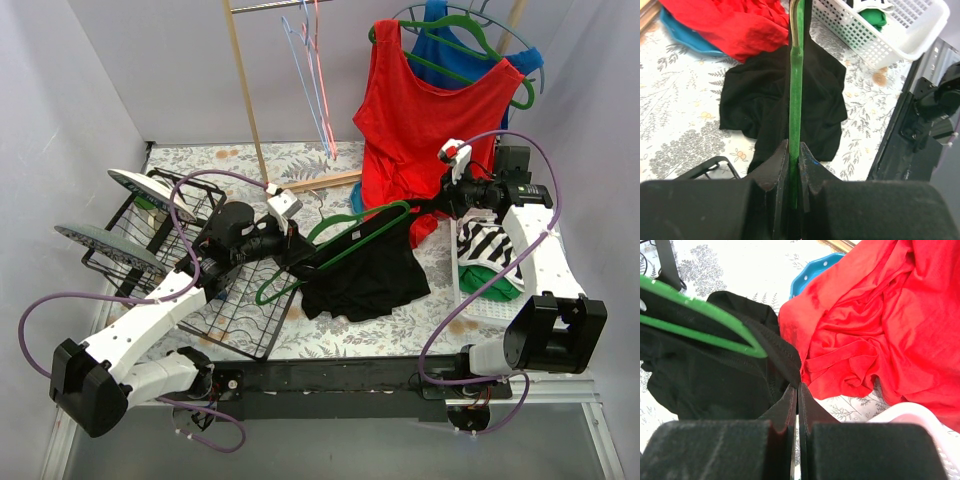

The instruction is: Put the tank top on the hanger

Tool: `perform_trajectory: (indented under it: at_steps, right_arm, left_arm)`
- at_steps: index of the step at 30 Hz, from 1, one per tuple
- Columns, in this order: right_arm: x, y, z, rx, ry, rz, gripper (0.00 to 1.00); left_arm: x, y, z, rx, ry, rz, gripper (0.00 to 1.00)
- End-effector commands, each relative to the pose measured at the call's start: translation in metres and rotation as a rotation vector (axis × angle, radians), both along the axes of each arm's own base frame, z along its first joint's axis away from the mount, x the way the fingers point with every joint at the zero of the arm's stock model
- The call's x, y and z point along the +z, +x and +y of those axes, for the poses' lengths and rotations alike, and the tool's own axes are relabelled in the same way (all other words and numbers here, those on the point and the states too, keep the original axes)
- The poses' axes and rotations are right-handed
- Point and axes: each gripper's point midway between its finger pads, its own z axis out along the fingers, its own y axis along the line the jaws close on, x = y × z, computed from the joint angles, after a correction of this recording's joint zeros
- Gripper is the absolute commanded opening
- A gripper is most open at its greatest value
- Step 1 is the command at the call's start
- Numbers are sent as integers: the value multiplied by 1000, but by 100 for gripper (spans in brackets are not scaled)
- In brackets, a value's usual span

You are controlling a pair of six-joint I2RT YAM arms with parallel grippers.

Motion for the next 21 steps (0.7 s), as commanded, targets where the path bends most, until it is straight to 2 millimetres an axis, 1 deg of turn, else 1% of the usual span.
perform_trajectory:
  at_steps: [1,5,6,9,10,13,14,15,16,18,21]
  right_arm:
    - [16,1,-2,8,-5,-35,1]
    - [20,-3,2,29,12,-21,1]
    - [24,-4,3,35,18,-25,1]
    - [31,-12,12,69,71,1,1]
    - [36,-16,18,90,109,14,1]
    - [44,-22,33,135,154,28,1]
    - [46,-24,36,140,164,37,1]
    - [49,-25,44,158,170,31,1]
    - [51,-23,44,154,172,29,1]
    - [56,-27,62,196,181,29,1]
    - [67,-29,73,218,191,15,1]
  left_arm:
    - [20,19,8,78,9,-83,0]
    - [10,20,8,69,37,-78,0]
    - [8,20,8,66,42,-73,0]
    - [3,19,3,42,42,-57,0]
    - [0,20,1,32,42,-49,0]
    - [1,16,-7,-14,21,-32,0]
    - [-2,16,-11,-30,22,-18,0]
    - [-2,14,-13,-51,14,-9,0]
    - [1,13,-16,-63,5,-8,0]
    - [-2,13,-20,-80,2,8,0]
    - [-4,13,-23,-97,-1,20,0]
